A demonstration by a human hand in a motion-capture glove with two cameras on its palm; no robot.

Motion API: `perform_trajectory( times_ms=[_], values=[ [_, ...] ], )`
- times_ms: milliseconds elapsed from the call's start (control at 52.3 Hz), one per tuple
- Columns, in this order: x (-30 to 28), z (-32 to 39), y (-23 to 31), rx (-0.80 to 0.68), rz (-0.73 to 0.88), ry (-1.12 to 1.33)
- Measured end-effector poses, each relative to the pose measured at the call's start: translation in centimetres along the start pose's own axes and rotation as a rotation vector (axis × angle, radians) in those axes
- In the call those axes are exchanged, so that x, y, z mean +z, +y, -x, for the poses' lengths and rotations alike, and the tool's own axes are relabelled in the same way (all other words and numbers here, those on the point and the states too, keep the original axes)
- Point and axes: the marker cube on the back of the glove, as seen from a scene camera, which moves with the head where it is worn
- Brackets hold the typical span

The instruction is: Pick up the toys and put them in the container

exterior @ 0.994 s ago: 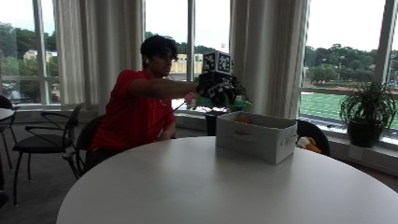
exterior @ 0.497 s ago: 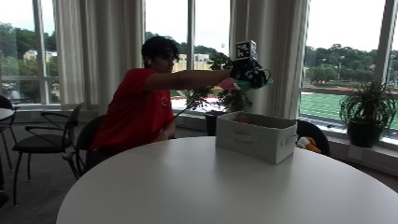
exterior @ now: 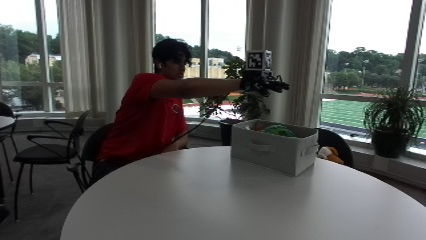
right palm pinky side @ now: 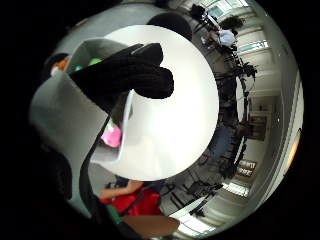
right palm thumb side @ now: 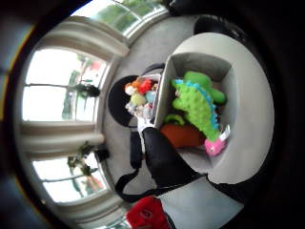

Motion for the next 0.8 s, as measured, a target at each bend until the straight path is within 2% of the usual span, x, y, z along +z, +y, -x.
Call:
perform_trajectory(
  times_ms=[57,210,306,535,803],
  values=[
    [0.4,1.4,0.5,0.212,0.003,-0.006],
    [5.3,-6.8,5.2,0.335,0.009,-0.007],
    [8.0,-12.4,7.8,0.385,0.078,0.017],
    [13.5,-19.5,14.8,0.513,0.125,0.049],
    [14.1,-20.6,19.9,0.513,0.102,-0.039]
  ],
)
